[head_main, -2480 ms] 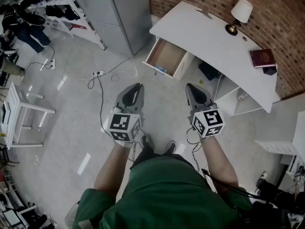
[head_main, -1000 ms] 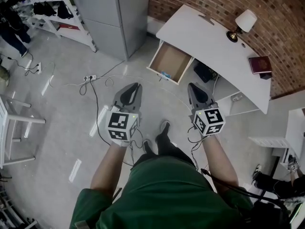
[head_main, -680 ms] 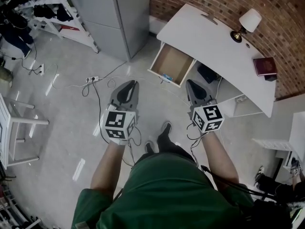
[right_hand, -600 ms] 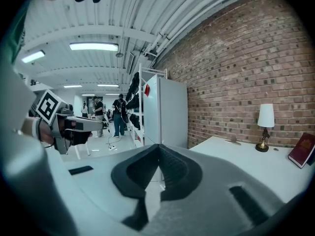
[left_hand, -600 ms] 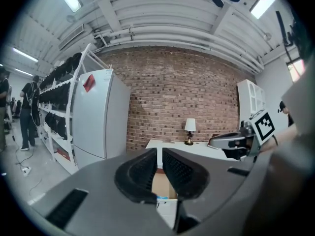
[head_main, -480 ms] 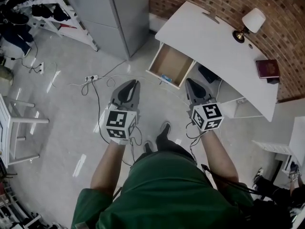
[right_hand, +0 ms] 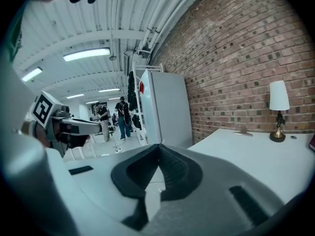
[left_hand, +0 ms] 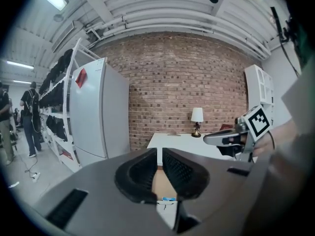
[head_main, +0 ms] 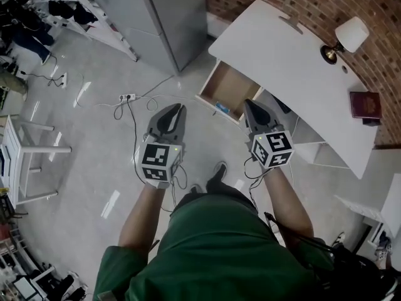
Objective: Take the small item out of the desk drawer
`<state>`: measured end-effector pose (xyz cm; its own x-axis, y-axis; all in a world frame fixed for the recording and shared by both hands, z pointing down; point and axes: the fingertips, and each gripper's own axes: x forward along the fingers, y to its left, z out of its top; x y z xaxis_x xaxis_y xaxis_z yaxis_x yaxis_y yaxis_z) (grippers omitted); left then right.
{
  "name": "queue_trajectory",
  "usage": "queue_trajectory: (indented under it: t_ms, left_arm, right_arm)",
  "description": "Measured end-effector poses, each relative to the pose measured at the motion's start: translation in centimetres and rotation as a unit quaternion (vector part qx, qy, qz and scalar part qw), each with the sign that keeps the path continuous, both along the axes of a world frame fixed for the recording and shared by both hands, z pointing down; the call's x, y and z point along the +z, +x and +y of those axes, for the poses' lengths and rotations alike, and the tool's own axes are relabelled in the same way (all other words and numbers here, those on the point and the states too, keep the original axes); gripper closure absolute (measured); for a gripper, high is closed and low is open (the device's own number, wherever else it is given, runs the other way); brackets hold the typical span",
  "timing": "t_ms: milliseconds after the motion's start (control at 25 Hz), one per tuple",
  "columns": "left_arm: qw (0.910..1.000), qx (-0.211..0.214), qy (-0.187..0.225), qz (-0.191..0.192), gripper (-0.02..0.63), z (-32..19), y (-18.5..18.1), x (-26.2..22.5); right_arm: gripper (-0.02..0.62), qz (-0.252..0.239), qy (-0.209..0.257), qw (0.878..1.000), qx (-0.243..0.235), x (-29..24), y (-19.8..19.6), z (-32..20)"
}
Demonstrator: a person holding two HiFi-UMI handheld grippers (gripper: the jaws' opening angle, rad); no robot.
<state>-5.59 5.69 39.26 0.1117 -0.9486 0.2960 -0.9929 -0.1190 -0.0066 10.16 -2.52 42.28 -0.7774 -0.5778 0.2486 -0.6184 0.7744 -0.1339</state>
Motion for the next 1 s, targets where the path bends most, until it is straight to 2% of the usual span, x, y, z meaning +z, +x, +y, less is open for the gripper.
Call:
queue_trajectory:
  t_ms: [560, 720, 1000]
  left_arm:
    - [0.9998, 0.000, 0.002, -0.019, 0.577, -4.5, 1.1, -0.5]
    - [0.9996, 0.018, -0.015, -0.013, 0.577, -5.4, 1.8, 0.3]
    - [0.9988, 0.050, 0.000, 0.002, 0.577, -8.8, 0.8, 0.2]
  right_arm:
    - [0.591, -0.001, -0.006, 1.000, -0.019, 0.7, 0.3, -3.8]
    - [0.591, 0.004, -0.010, 1.000, -0.009, 1.3, 0.8, -4.3]
    - [0.591, 0.027, -0.005, 0.999, 0.025, 1.3, 1.7, -6.0]
